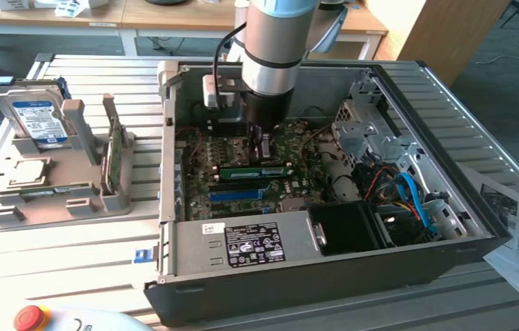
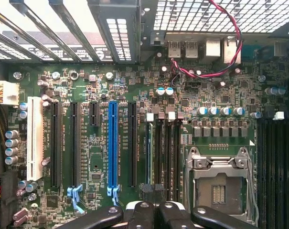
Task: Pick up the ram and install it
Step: 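Press down the ram until it locks into place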
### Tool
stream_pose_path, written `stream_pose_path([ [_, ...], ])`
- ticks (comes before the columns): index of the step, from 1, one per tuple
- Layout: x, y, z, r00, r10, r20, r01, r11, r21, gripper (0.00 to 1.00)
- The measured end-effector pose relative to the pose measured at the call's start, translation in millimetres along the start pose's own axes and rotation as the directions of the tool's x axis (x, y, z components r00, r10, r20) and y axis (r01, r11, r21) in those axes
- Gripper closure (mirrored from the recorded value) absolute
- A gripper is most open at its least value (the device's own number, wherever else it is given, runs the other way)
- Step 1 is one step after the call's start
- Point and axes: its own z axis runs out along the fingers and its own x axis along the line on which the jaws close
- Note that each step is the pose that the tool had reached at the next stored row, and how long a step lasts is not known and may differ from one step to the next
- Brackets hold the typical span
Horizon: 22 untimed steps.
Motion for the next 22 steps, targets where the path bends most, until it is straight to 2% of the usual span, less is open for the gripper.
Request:
stream_pose_path([
  [22, 0.1, 0.0, 7.3, 1.0000, 0.000, 0.0002, 0.000, 1.0000, 0.0001, 0.89],
])
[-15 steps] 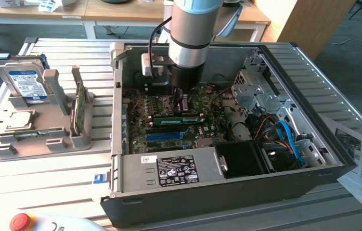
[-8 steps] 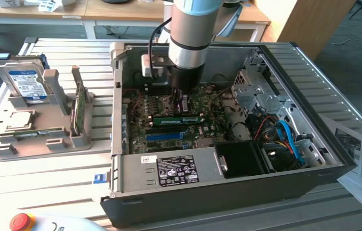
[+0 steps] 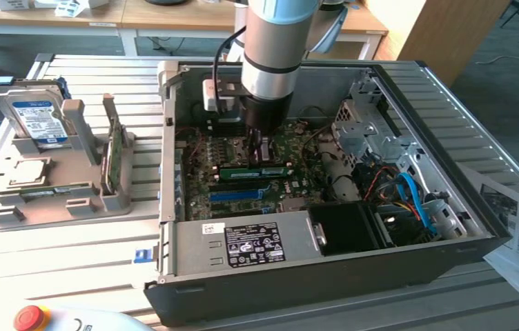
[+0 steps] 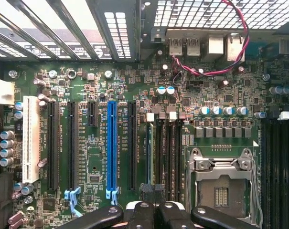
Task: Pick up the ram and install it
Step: 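Press down the ram until it locks into place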
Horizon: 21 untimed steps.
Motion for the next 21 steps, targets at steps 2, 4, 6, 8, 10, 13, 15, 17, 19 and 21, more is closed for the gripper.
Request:
stream_pose_path([
  [2, 0.0, 0.0, 0.6, 1.0000, 0.000, 0.0000, 0.000, 1.0000, 0.0000, 0.89],
  [4, 0.0, 0.0, 0.8, 1.0000, 0.000, -0.0002, 0.000, 1.0000, -0.0001, 0.89],
  [6, 0.0, 0.0, 0.9, 1.0000, 0.000, -0.0001, 0.000, 1.0000, -0.0001, 0.89],
  [8, 0.0, 0.0, 1.2, 1.0000, 0.000, 0.0001, 0.000, 1.0000, 0.0000, 0.89],
  [10, 0.0, 0.0, 1.4, 1.0000, 0.000, 0.0000, 0.000, 1.0000, -0.0001, 0.89],
  [13, 0.0, 0.0, 2.3, 1.0000, 0.000, 0.0001, 0.000, 1.0000, 0.0000, 0.89],
  [15, 0.0, 0.0, 2.9, 1.0000, 0.000, 0.0001, 0.000, 1.0000, 0.0000, 0.89],
  [17, 0.1, 0.0, 3.3, 1.0000, 0.000, -0.0001, 0.000, 1.0000, -0.0001, 0.89],
  [19, 0.1, 0.0, 3.4, 1.0000, 0.000, -0.0002, 0.000, 1.0000, -0.0002, 0.89],
  [21, 0.1, 0.0, 3.5, 1.0000, 0.000, 0.0000, 0.000, 1.0000, -0.0001, 0.89],
])
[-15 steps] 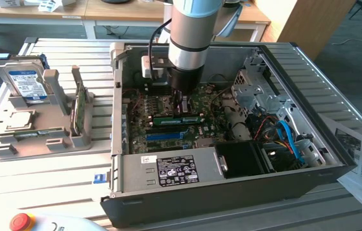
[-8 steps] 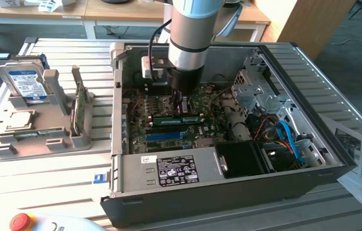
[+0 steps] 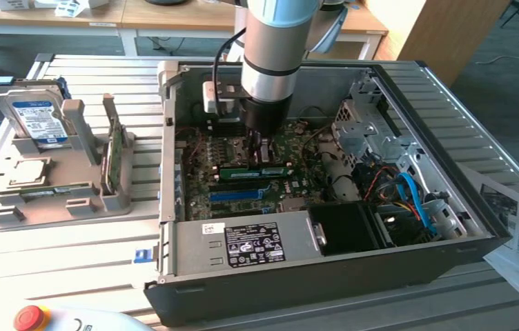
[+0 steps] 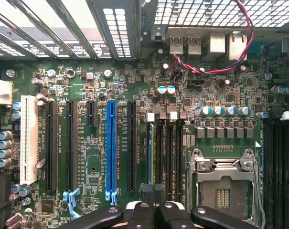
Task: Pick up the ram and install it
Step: 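Press down the ram until it locks into place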
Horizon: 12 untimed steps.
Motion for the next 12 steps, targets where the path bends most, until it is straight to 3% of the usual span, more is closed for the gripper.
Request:
stream_pose_path([
  [12, 0.1, 0.1, 3.6, 1.0000, 0.000, -0.0001, 0.000, 1.0000, -0.0002, 0.89],
])
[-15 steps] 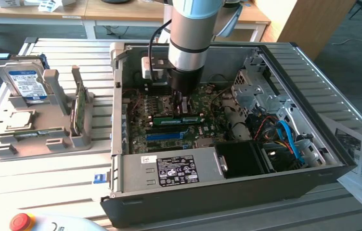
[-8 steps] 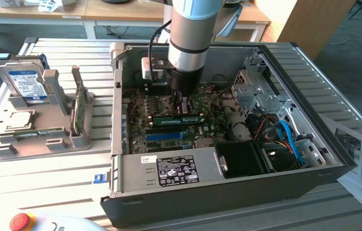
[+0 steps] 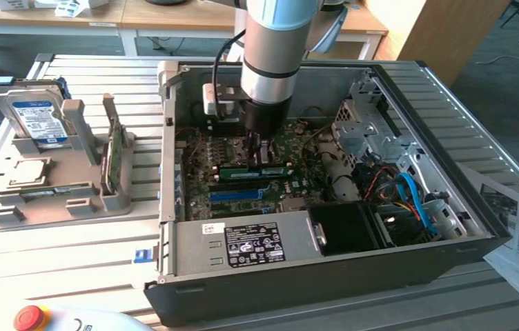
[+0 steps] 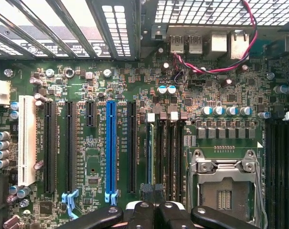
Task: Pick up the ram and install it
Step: 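Press down the ram until it locks into place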
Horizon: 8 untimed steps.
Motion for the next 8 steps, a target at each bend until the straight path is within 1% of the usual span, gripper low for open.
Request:
stream_pose_path([
  [8, 0.0, 0.0, 0.6, 1.0000, 0.000, 0.0001, 0.000, 1.0000, 0.0002, 0.89],
])
